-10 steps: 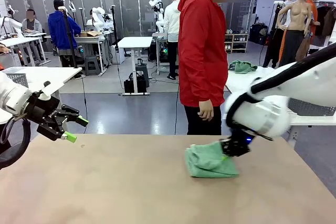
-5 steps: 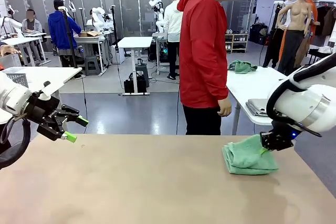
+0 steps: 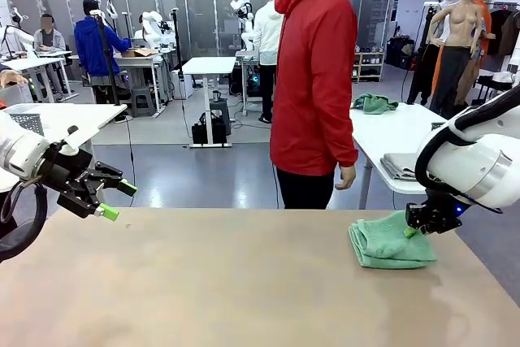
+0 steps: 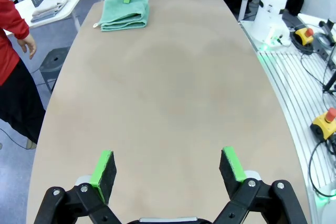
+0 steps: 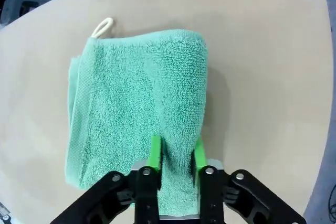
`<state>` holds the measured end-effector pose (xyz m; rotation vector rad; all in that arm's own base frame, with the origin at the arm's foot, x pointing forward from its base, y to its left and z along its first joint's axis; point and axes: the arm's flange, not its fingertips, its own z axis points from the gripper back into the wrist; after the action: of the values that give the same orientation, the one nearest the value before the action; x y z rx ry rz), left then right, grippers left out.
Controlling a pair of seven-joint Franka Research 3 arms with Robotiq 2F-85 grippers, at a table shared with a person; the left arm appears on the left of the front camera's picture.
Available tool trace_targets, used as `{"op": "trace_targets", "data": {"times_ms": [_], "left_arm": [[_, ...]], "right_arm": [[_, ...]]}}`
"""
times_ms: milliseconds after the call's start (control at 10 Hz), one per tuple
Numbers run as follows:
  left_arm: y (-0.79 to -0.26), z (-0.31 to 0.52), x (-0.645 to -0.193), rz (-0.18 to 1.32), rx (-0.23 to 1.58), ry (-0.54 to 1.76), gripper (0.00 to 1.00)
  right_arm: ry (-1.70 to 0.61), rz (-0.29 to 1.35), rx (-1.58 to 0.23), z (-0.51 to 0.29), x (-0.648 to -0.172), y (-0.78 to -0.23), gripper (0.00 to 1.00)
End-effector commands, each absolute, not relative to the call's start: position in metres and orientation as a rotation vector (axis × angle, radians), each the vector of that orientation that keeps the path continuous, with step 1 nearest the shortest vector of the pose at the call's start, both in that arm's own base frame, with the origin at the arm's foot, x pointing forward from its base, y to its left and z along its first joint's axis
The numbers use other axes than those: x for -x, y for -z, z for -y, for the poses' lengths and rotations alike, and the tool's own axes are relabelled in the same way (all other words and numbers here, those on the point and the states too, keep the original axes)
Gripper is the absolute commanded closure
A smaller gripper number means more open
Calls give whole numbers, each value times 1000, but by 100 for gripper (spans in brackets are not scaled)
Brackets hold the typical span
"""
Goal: Fold the towels and place them in the basket.
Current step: Place the folded Towel with hook on the right side of the table.
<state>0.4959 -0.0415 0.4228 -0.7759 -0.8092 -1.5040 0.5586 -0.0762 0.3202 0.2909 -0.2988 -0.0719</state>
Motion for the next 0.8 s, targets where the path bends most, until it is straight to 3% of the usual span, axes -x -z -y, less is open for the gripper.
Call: {"op": "trace_targets", "data": {"times_ms": [0,100,200,300,400,500,700], "left_arm": [[-423,41,-496,803,769,1507,0],[-423,41,-496,803,769,1507,0],[-423,41,-496,803,769,1507,0],[-423,41,-496,803,769,1507,0],[-423,41,-496,803,769,1507,0],[-423,41,-496,803,769,1507,0],[-423,41,-496,803,769,1507,0]], "right_arm": [[48,376,-255,76,-558,-320,69],[55,378,-231,75,-557,-324,33],[59,374,-206,75,-555,-329,49],[56,361,-191,72,-551,-338,13],[31,357,-190,61,-538,-358,29],[24,376,-185,46,-517,-388,0],[-7,493,-223,-6,-437,-476,0]]}}
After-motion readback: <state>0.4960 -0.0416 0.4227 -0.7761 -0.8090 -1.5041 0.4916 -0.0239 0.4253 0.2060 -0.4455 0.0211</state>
